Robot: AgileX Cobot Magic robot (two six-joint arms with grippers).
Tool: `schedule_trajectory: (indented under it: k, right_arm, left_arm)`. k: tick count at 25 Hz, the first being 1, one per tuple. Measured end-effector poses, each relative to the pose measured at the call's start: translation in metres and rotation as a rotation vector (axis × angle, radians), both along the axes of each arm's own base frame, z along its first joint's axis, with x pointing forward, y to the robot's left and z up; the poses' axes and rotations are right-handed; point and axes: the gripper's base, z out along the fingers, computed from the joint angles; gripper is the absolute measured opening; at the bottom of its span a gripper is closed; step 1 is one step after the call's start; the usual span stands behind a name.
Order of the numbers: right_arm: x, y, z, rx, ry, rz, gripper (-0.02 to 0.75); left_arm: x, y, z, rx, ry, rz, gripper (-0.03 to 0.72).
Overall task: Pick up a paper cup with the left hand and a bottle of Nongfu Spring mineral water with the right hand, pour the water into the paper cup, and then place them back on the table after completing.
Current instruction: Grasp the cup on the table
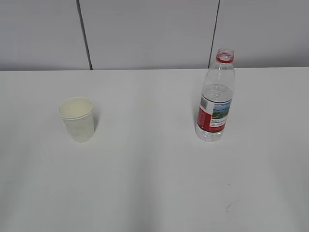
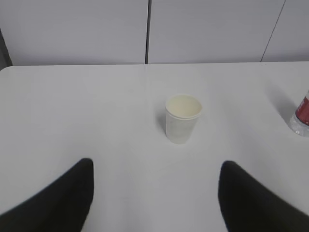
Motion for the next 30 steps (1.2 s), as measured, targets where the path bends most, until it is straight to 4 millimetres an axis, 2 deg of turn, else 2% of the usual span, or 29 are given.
schedule_trajectory:
  k: [9,14,22,26,30]
  right_arm:
    - [0.051,0.002,0.020,0.047,-0.023,-0.028,0.587]
    - [0.081,0.003,0.023,0.056,-0.014,-0.039,0.587]
    - [0.112,0.003,0.025,0.060,-0.045,-0.051,0.587]
    - [0.123,0.003,0.025,0.062,-0.059,-0.055,0.587]
    - [0.132,0.004,0.022,0.064,-0.040,-0.058,0.587]
  left_arm:
    - [0.051,-0.005,0.016,-0.015,-0.061,0.003,0.481]
    - [0.077,-0.008,0.013,-0.011,-0.019,0.006,0.482]
    - [0.118,-0.011,0.008,0.003,-0.014,0.011,0.478]
    - [0.138,-0.013,-0.002,0.026,-0.029,0.010,0.478]
    - [0.151,-0.015,-0.032,0.025,-0.039,0.008,0.478]
